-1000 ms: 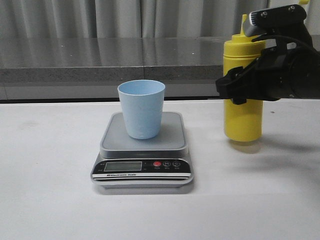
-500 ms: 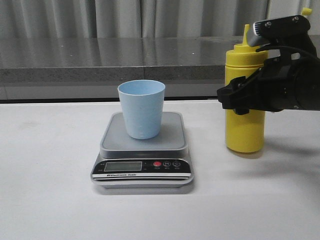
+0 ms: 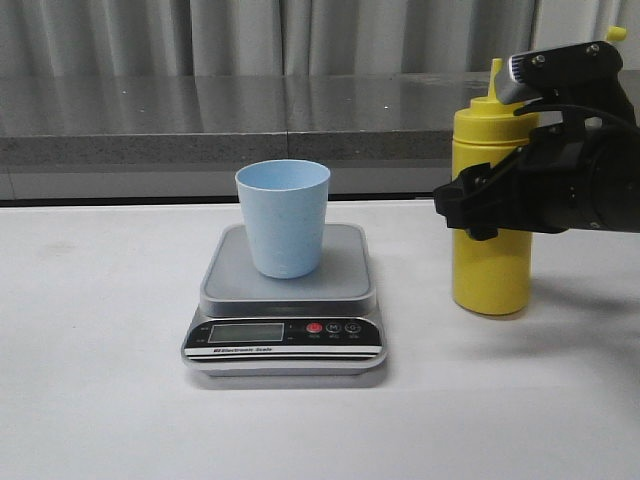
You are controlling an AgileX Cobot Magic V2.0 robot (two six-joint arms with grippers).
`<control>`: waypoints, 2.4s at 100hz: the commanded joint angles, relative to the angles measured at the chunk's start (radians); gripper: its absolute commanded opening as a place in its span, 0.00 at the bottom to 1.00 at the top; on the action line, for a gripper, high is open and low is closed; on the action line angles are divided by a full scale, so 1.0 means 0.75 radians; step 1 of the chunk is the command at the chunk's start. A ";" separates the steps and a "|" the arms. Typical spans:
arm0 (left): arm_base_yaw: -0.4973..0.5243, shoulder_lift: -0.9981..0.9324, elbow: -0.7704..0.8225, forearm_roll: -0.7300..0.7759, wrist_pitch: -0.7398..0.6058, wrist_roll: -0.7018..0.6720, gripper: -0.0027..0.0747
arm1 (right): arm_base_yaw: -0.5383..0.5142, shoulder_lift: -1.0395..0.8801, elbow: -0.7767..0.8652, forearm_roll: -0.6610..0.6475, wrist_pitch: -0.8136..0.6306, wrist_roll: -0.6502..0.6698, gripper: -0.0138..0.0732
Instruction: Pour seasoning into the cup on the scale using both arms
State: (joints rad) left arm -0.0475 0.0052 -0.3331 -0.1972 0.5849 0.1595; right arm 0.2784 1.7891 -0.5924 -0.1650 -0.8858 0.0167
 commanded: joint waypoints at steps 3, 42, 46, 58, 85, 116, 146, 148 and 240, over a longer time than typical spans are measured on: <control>0.000 0.017 -0.034 -0.022 -0.100 -0.001 0.01 | -0.001 -0.047 -0.018 -0.013 -0.111 0.003 0.93; 0.000 0.017 -0.034 -0.022 -0.100 -0.001 0.01 | -0.001 -0.088 -0.015 -0.013 -0.107 0.001 0.90; 0.000 0.017 -0.034 -0.022 -0.100 -0.001 0.01 | -0.001 -0.097 -0.008 -0.013 -0.106 0.001 0.90; 0.000 0.017 -0.034 -0.022 -0.100 -0.001 0.01 | -0.001 -0.133 0.032 -0.012 -0.101 0.001 0.90; 0.000 0.017 -0.034 -0.022 -0.100 -0.001 0.01 | -0.001 -0.251 0.180 0.023 -0.111 0.001 0.90; 0.000 0.017 -0.034 -0.022 -0.100 -0.001 0.01 | -0.001 -0.499 0.400 0.061 -0.111 0.004 0.90; 0.000 0.017 -0.034 -0.022 -0.100 -0.001 0.01 | -0.001 -0.780 0.567 0.111 -0.108 0.029 0.90; 0.000 0.017 -0.034 -0.022 -0.100 -0.001 0.01 | -0.001 -0.802 0.572 0.111 -0.104 0.029 0.90; 0.000 0.017 -0.034 -0.022 -0.100 -0.001 0.01 | -0.002 -1.485 0.160 0.157 0.998 0.031 0.84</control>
State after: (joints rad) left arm -0.0475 0.0052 -0.3331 -0.1972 0.5849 0.1595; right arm 0.2784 0.6921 -0.4189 -0.0463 -0.1448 0.0387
